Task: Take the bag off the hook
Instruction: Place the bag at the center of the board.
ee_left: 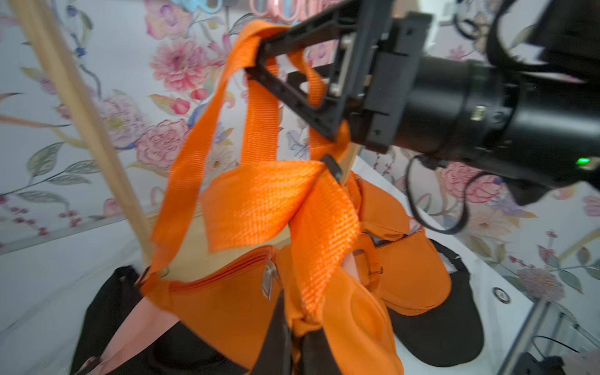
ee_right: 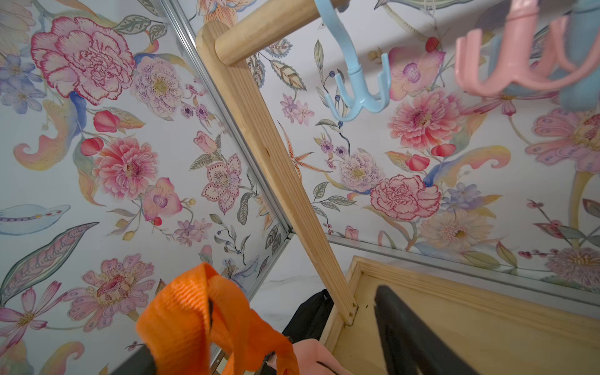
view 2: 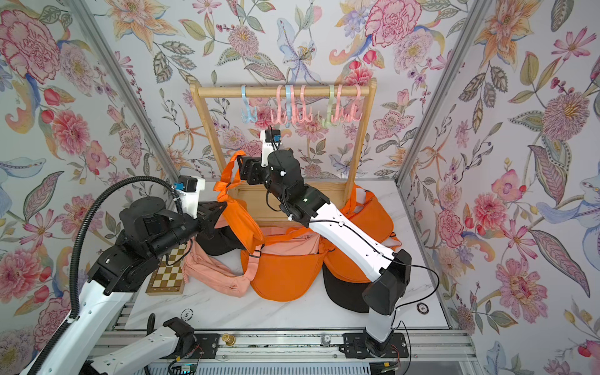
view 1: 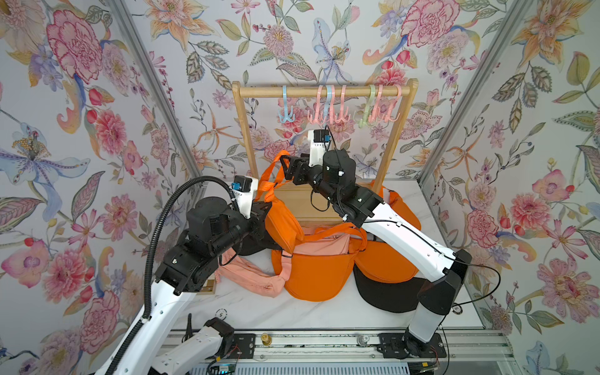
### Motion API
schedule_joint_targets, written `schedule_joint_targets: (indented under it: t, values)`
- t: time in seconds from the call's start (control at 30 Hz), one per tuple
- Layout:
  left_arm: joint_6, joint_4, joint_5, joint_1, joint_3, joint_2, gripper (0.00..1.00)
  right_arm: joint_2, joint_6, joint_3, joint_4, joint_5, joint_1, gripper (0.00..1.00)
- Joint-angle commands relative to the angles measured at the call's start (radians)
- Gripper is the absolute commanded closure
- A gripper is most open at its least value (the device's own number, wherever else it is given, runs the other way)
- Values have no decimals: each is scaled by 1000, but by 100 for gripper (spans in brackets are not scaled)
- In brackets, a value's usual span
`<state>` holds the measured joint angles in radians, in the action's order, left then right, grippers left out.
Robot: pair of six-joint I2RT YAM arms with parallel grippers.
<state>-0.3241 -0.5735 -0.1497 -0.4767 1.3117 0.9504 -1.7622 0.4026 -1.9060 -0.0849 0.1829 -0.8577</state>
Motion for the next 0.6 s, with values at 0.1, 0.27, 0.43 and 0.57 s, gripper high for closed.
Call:
schedule_joint_targets:
  t: [0.1, 0.27, 0.43, 0.57]
  values:
    - [48, -216, 282, 87, 56, 95, 95, 173, 10, 125, 131, 15, 32, 18]
    - [73, -243, 478, 121, 103, 162, 96, 262, 26, 254, 174, 27, 89, 12]
    - [107, -198, 555, 135, 149, 242, 97, 299, 56, 338, 183, 5, 132, 9]
    - [127, -179, 603, 136, 207, 301, 97, 297, 107, 384, 182, -32, 181, 10]
